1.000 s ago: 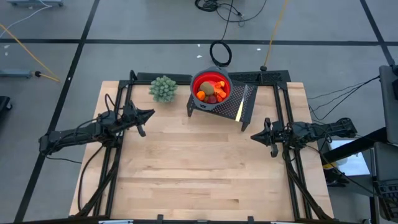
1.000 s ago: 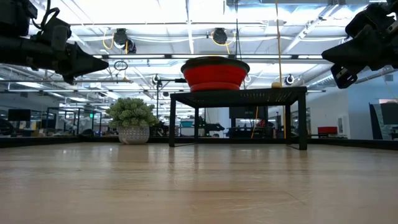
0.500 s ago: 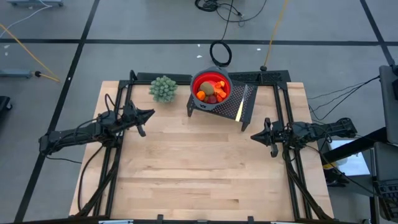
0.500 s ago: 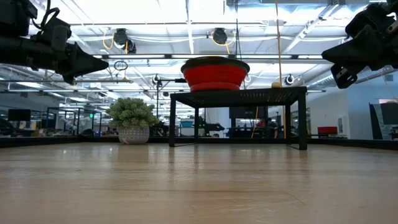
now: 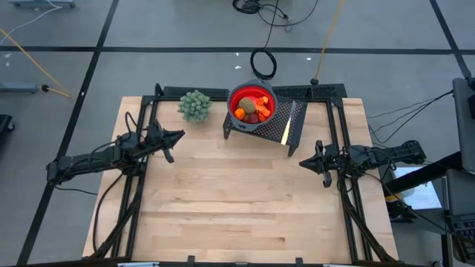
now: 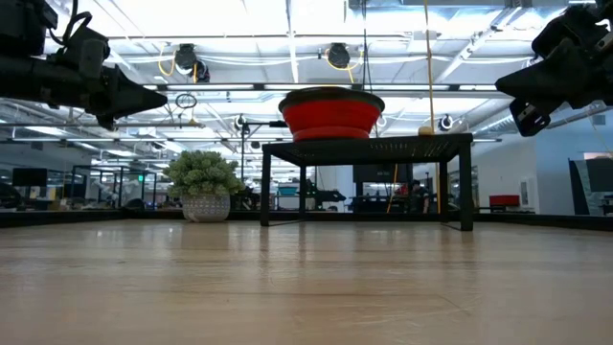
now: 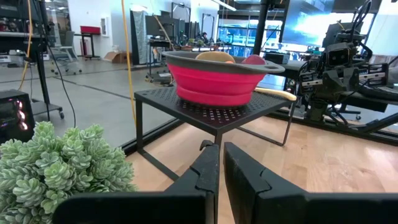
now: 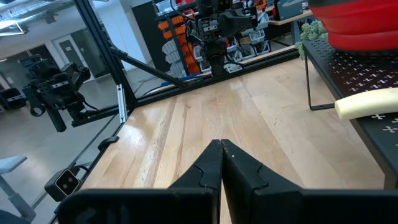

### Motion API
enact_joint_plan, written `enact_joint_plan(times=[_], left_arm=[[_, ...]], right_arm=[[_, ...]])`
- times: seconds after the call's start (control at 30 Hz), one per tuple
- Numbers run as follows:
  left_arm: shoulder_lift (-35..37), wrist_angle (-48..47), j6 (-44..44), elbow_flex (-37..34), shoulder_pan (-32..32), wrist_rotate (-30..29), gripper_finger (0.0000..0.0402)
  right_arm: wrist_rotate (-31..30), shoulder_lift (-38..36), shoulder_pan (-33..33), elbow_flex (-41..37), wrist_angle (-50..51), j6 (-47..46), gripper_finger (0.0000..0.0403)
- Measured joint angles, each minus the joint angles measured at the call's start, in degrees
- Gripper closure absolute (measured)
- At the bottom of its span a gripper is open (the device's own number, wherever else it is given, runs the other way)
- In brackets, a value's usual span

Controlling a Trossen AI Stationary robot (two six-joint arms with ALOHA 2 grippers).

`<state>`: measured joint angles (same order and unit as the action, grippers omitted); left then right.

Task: Pick & Place Fruit
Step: Return to Home Position

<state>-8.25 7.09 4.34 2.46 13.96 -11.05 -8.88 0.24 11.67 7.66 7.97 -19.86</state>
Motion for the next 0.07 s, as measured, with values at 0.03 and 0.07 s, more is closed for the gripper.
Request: enact_joint_plan(times=[0.03,0.07], left_arm=[[0.00,-0.02,0.01,0.00,0.00,0.00,0.0376],[0.00,-0.01,0.00,0.00,0.00,0.00,0.0376]], right_arm=[[0.00,-0.01,0.01,0.00,0.00,-0.02,0.0403],[0.00,0.00,0.01,0.00,0.00,0.00,0.0403]])
